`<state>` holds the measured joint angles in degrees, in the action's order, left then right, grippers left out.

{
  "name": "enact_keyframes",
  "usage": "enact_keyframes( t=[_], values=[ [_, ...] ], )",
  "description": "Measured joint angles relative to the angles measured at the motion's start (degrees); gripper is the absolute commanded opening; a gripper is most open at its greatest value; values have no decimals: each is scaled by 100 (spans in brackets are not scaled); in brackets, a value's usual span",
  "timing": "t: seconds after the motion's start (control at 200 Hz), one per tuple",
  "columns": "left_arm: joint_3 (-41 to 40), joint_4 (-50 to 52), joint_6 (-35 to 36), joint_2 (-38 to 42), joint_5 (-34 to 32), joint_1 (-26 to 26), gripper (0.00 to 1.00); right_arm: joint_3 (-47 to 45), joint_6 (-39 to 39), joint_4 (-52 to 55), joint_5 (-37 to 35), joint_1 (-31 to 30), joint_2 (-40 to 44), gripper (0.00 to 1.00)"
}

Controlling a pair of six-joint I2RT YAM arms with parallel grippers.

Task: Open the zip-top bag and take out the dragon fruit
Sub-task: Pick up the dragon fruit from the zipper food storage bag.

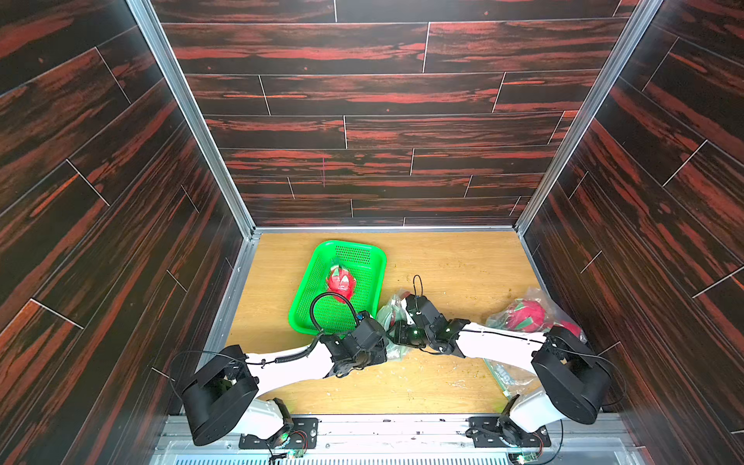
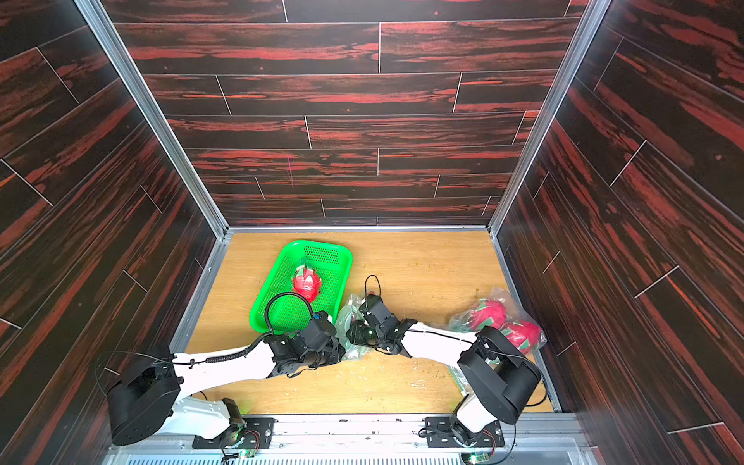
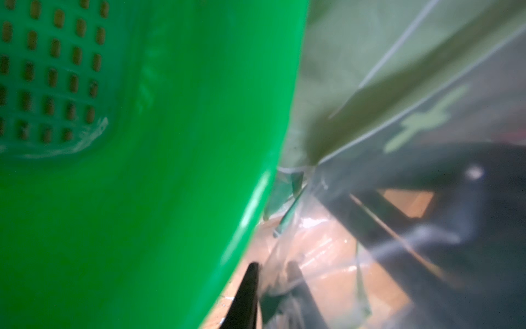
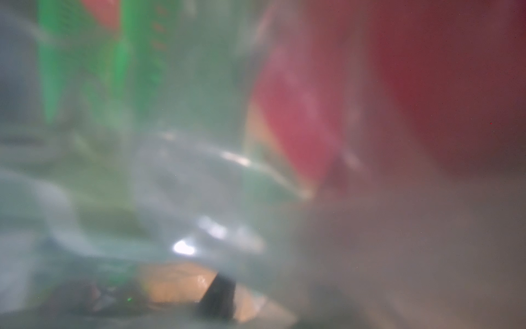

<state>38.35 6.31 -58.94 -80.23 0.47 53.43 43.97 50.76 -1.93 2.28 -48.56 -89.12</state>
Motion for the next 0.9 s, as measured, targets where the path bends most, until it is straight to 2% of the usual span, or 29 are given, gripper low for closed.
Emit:
enact_keyframes(
  t=[0.21, 0.381, 0.486, 0.752, 0.847, 0.902],
  values=[
    [0, -63, 0, -24, 13, 0, 22, -4, 72, -330, -7, 35, -214, 43],
    [0, -74, -2, -31, 13, 0, 21, -70, 140, -616, 0, 125, -380, 35],
    [0, -72, -2, -31, 11, 7, 22, -98, 157, -693, -7, 151, -393, 33],
    [2, -33, -2, -31, -15, 15, 25, -98, 131, -999, 52, 208, -640, 38],
    [2, -33, -2, -31, -44, 17, 26, -98, 111, -1108, 109, 240, -697, 31],
    [2, -31, -2, -31, -63, 17, 26, -98, 114, -1167, 155, 258, -717, 24]
  ],
)
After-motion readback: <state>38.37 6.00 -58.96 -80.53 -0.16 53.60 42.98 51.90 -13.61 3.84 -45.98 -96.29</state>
